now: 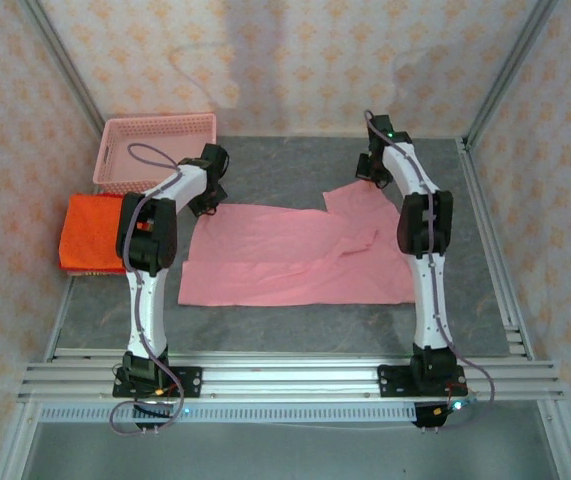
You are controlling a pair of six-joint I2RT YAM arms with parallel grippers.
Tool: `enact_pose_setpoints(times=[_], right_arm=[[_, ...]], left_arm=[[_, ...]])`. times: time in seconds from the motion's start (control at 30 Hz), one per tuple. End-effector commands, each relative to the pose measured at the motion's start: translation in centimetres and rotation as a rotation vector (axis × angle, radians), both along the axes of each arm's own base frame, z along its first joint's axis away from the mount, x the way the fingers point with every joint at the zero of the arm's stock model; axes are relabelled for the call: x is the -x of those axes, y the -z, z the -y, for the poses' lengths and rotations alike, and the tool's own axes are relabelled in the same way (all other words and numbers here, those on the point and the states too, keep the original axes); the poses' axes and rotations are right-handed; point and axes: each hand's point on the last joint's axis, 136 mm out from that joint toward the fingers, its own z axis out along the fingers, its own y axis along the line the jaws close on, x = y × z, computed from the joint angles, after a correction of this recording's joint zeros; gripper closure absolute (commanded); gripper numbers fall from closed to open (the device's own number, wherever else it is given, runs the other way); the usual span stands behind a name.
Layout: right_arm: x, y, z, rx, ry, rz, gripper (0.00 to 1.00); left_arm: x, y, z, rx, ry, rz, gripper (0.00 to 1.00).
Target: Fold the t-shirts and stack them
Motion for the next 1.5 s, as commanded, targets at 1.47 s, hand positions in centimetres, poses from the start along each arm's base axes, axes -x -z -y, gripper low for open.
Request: enact_pose_setpoints(times=[1.47], right_arm=[[24.4, -18.1, 0.1, -0.181, 0.010, 0.297, 1.00]], left_arm=[[12.1, -8.4, -1.4, 0.021, 0.037, 0.068, 1.00]])
